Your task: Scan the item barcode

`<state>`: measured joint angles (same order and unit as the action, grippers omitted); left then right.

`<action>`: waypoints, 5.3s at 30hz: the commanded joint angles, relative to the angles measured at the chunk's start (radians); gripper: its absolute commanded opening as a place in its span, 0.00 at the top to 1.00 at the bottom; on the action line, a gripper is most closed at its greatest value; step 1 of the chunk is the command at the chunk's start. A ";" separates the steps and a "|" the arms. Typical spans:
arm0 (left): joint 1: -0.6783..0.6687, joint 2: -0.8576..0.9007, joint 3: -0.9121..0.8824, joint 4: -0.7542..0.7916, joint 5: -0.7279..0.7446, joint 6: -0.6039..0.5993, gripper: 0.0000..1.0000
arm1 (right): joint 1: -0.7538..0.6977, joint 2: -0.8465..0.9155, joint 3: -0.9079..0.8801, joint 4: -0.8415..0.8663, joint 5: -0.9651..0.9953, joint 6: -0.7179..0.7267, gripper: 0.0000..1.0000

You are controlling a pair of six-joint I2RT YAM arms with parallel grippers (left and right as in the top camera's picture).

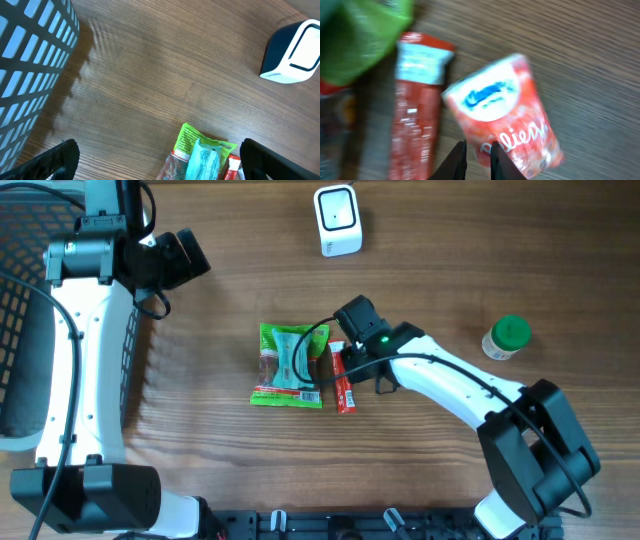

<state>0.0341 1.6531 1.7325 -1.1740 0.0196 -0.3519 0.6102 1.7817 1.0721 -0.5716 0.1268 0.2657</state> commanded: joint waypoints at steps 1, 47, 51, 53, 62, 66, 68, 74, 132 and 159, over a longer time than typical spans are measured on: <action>0.003 0.000 -0.002 0.002 -0.006 0.015 0.00 | -0.024 0.019 -0.021 -0.012 0.082 0.031 0.82; 0.003 0.000 -0.003 0.002 -0.006 0.016 0.00 | -0.058 0.074 0.014 0.019 -0.203 0.023 0.88; 0.003 0.000 -0.002 0.002 -0.006 0.015 0.00 | -0.058 0.074 0.014 -0.018 -0.246 0.021 0.87; 0.003 0.000 -0.002 0.002 -0.006 0.015 0.00 | -0.058 0.074 0.014 -0.037 -0.272 0.004 0.87; 0.003 0.000 -0.002 0.002 -0.006 0.015 0.00 | -0.061 0.055 0.035 -0.058 -0.392 -0.083 0.75; 0.003 0.000 -0.002 0.002 -0.006 0.015 0.00 | -0.081 -0.025 0.123 -0.115 -0.374 -0.136 0.73; 0.003 0.000 -0.003 0.002 -0.006 0.015 0.00 | -0.092 -0.069 0.158 -0.136 -0.312 -0.135 0.65; 0.003 0.000 -0.003 0.002 -0.006 0.016 0.00 | -0.099 -0.140 0.166 -0.178 -0.209 -0.136 0.59; 0.003 0.000 -0.002 0.002 -0.006 0.016 0.00 | -0.185 -0.068 -0.116 0.160 -0.098 -0.162 0.50; 0.003 0.000 -0.002 0.002 -0.006 0.015 0.00 | -0.193 -0.127 -0.117 -0.005 -0.328 -0.018 0.73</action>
<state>0.0341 1.6531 1.7325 -1.1740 0.0196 -0.3523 0.4152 1.7252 0.9672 -0.5716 -0.1684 0.1806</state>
